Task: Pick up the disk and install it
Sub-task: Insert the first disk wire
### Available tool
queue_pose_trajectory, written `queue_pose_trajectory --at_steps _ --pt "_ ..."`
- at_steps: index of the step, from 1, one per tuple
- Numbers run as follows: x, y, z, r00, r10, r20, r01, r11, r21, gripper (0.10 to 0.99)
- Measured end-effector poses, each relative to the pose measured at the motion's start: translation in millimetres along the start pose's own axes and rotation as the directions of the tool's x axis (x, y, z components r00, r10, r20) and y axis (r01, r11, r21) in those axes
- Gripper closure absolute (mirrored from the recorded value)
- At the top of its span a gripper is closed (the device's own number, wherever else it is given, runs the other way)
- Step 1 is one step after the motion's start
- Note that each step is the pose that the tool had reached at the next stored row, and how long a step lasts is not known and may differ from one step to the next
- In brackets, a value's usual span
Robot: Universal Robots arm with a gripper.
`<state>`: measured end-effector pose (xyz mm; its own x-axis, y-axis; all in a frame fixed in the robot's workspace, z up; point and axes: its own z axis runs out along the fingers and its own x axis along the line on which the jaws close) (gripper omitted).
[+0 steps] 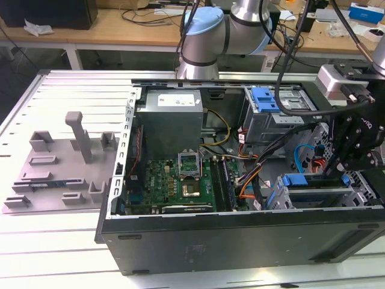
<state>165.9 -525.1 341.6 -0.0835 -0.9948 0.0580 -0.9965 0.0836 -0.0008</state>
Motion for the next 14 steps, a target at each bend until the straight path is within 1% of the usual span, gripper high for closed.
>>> queue_pose_trajectory --at_steps 3,7,8,10,13,14 --pt "-0.2 0.0 3.1 0.9999 -0.011 -0.0010 0.011 0.9999 0.001 0.922" --pt "-0.2 0.1 3.9 0.9999 -0.013 0.0004 0.013 0.9999 0.001 0.910" --pt "-0.1 0.1 2.3 0.9999 -0.013 -0.0005 0.013 0.9999 0.001 0.847" --pt "-0.1 0.1 -1.8 0.9999 -0.013 -0.0002 0.013 0.9999 0.001 0.847" --pt "-0.8 0.2 -17.3 0.9999 -0.013 0.0000 0.013 0.9999 0.005 0.847" --pt "-1.2 0.3 -20.9 0.9999 -0.013 0.0001 0.013 0.9999 0.006 0.847"
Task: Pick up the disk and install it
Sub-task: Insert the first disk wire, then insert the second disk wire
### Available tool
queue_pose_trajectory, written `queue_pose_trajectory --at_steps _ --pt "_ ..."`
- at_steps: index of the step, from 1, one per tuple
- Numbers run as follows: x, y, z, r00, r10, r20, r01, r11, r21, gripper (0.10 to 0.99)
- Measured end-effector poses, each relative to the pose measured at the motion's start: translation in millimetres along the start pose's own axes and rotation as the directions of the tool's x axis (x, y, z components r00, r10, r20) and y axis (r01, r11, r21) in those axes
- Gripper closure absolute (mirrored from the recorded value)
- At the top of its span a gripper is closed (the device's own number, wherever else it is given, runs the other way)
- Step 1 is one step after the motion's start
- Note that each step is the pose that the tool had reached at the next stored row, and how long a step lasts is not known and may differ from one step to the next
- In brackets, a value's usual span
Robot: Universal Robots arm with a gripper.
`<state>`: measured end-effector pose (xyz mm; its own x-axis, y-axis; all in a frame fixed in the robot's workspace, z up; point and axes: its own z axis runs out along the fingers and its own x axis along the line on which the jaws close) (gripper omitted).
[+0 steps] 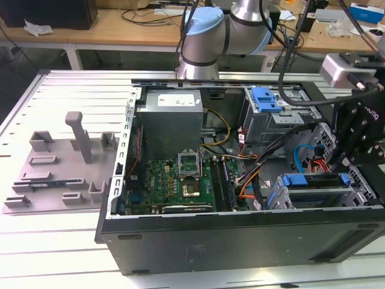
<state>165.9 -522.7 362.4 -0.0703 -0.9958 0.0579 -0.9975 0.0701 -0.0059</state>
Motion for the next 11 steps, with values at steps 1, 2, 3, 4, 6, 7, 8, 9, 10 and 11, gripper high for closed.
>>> queue_pose_trajectory --at_steps 1,2,3,4,6,7,8,9,10,11 --pt "-0.1 0.0 -3.2 1.0000 0.000 -0.0001 0.000 1.0000 0.000 0.847" --pt "0.0 -0.1 -4.4 1.0000 0.000 0.0001 0.000 1.0000 0.000 0.847" --pt "0.0 -0.1 -4.4 1.0000 0.000 0.0002 0.000 1.0000 0.000 0.847" --pt "-0.1 -0.2 -4.5 1.0000 0.000 0.0000 0.000 1.0000 0.000 0.847" --pt "-0.1 -0.4 -4.5 1.0000 0.000 -0.0001 0.000 1.0000 0.000 0.847" --pt "0.0 -0.4 -4.5 1.0000 0.000 -0.0001 0.000 1.0000 0.000 0.847" --pt "-0.1 -0.4 -4.5 1.0000 0.000 -0.0001 0.000 1.0000 0.000 0.847" --pt "-0.1 -0.4 -4.5 1.0000 0.000 -0.0001 0.000 1.0000 0.000 0.847" --pt "-0.1 -0.5 -4.5 1.0000 0.000 -0.0001 0.000 1.0000 0.000 0.847" --pt "-0.1 -0.5 -4.5 1.0000 0.000 -0.0001 0.000 1.0000 0.000 0.847"
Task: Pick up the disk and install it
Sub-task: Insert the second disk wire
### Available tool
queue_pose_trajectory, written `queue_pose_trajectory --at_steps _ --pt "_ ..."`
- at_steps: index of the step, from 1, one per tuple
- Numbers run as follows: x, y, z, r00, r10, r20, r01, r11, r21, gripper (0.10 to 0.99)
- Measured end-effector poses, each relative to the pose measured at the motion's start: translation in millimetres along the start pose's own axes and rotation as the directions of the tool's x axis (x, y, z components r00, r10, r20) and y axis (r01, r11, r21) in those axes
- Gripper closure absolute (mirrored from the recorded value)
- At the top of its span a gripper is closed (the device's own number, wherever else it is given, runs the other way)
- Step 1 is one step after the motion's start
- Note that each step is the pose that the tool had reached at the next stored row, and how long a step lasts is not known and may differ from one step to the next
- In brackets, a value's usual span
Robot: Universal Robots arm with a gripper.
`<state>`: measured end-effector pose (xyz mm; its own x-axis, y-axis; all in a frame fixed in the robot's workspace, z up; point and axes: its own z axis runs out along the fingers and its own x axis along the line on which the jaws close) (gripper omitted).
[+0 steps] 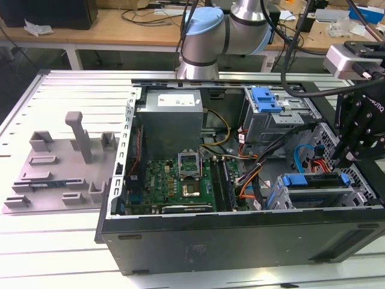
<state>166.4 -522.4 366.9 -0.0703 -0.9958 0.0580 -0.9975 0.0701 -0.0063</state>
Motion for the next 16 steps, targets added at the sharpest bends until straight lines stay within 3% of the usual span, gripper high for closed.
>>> queue_pose_trajectory --at_steps 6,7,9,11,12,15,16 --pt "-0.3 -0.1 -0.1 1.0000 0.000 -0.0003 0.000 1.0000 0.000 0.847" --pt "-4.8 0.1 -0.1 0.9999 0.000 -0.0131 0.000 1.0000 0.001 0.847" --pt "-21.1 1.3 -1.2 0.9979 0.000 -0.0644 0.000 1.0000 0.003 0.847" --pt "-29.8 1.1 -6.1 0.9917 0.000 -0.1286 0.001 1.0000 0.006 0.847" --pt "-32.6 0.7 -9.6 0.9889 0.000 -0.1485 0.001 1.0000 0.008 0.847" --pt "-41.6 0.4 -13.8 0.9853 0.000 -0.1709 0.001 1.0000 0.009 0.847" --pt "-45.8 0.6 -14.4 0.9832 0.000 -0.1825 0.001 0.9999 0.010 0.847"
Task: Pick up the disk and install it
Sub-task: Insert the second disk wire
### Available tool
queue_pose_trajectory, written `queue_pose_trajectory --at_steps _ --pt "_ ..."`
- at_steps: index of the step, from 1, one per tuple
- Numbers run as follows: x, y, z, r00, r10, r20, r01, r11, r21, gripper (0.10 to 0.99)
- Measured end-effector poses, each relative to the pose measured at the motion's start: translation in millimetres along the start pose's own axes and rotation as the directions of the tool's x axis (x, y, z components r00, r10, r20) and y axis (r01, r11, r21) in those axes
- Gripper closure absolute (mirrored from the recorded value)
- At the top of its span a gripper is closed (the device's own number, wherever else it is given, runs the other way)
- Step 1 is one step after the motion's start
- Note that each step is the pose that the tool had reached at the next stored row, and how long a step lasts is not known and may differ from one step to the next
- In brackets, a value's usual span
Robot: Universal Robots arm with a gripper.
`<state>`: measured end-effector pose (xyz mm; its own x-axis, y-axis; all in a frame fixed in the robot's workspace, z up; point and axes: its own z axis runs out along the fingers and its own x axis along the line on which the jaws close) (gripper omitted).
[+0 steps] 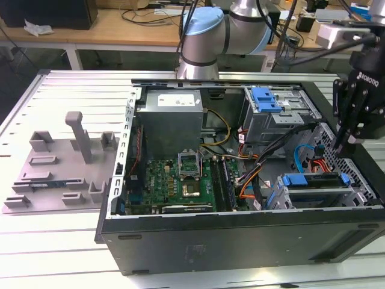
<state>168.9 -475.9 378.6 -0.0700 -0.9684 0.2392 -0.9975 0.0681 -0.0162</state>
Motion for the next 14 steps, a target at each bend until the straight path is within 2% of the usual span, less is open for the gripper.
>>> queue_pose_trajectory --at_steps 1,2,3,4,9,11,14 --pt "-4.1 0.3 -0.9 0.9999 0.000 -0.0163 0.000 1.0000 0.001 0.847" --pt "-6.0 0.4 -1.4 0.9996 0.000 -0.0276 0.000 1.0000 0.001 0.847" --pt "-8.7 0.6 -2.1 0.9988 -0.001 -0.0500 0.001 1.0000 0.001 0.847" --pt "-9.2 0.6 -1.9 0.9980 0.002 -0.0638 -0.002 1.0000 -0.002 0.847" --pt "-11.6 2.4 2.3 0.9966 0.047 -0.0675 -0.048 0.9988 -0.015 0.847" --pt "-14.8 2.9 1.6 0.9961 0.045 -0.0754 -0.047 0.9986 -0.023 0.847" --pt "-17.8 6.7 0.8 0.9957 0.043 -0.0819 -0.046 0.9986 -0.027 0.847"
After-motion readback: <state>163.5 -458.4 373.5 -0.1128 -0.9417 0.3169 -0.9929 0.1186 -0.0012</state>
